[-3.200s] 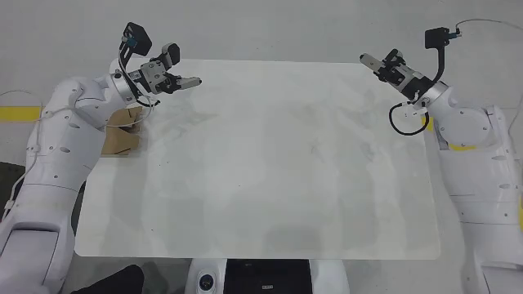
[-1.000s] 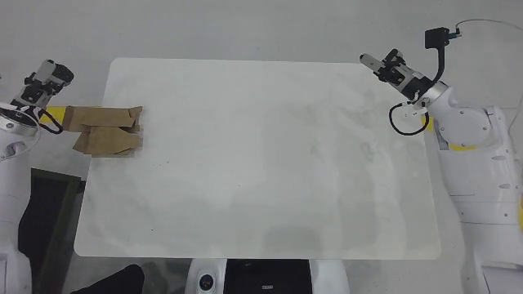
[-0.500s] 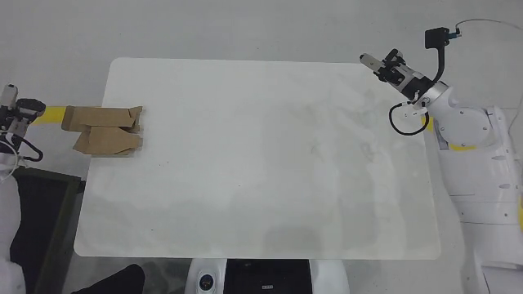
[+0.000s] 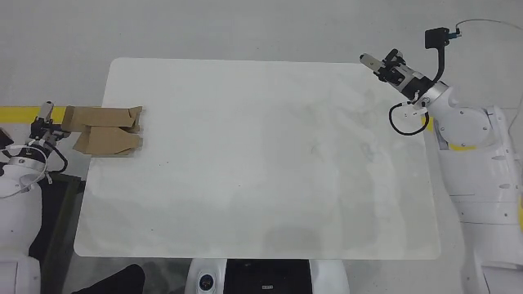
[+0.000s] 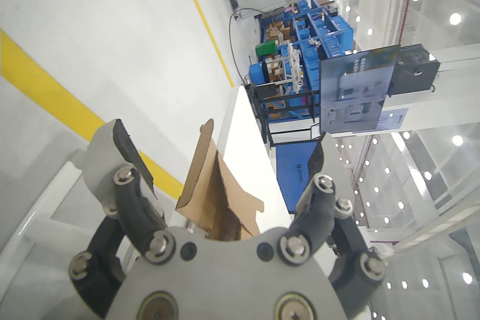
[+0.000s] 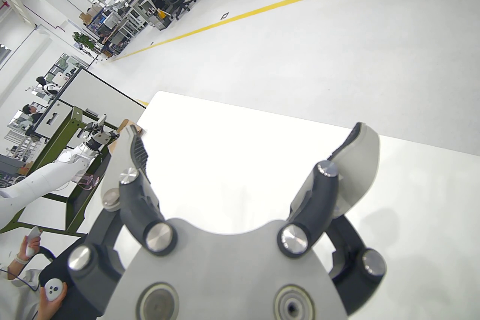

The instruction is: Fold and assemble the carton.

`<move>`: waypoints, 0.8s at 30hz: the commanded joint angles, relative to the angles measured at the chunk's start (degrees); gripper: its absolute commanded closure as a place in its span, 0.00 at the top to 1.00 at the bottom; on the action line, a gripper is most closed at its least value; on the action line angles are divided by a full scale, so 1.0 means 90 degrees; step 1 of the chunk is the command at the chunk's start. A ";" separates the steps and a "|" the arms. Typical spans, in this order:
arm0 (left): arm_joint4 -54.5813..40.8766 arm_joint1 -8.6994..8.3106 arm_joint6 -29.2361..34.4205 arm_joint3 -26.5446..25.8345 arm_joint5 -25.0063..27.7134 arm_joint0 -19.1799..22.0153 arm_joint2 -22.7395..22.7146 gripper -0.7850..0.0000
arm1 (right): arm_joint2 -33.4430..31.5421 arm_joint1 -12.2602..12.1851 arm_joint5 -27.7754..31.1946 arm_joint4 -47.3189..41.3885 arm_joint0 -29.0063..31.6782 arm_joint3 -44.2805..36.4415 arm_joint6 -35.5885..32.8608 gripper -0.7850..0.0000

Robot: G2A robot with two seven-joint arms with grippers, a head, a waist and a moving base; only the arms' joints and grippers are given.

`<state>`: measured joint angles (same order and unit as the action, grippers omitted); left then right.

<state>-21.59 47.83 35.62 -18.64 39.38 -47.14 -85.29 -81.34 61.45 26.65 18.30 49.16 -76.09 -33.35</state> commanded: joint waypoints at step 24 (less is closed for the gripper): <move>-0.0151 0.0185 0.1106 0.0262 -0.0128 0.0316 0.0074 0.00 | 0.0000 0.0000 0.0000 0.0000 0.0000 0.0000 0.0000 1.00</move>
<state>-22.44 49.52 45.00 -16.21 37.92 -44.38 -84.39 -81.34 61.45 26.65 18.30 49.16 -76.09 -33.35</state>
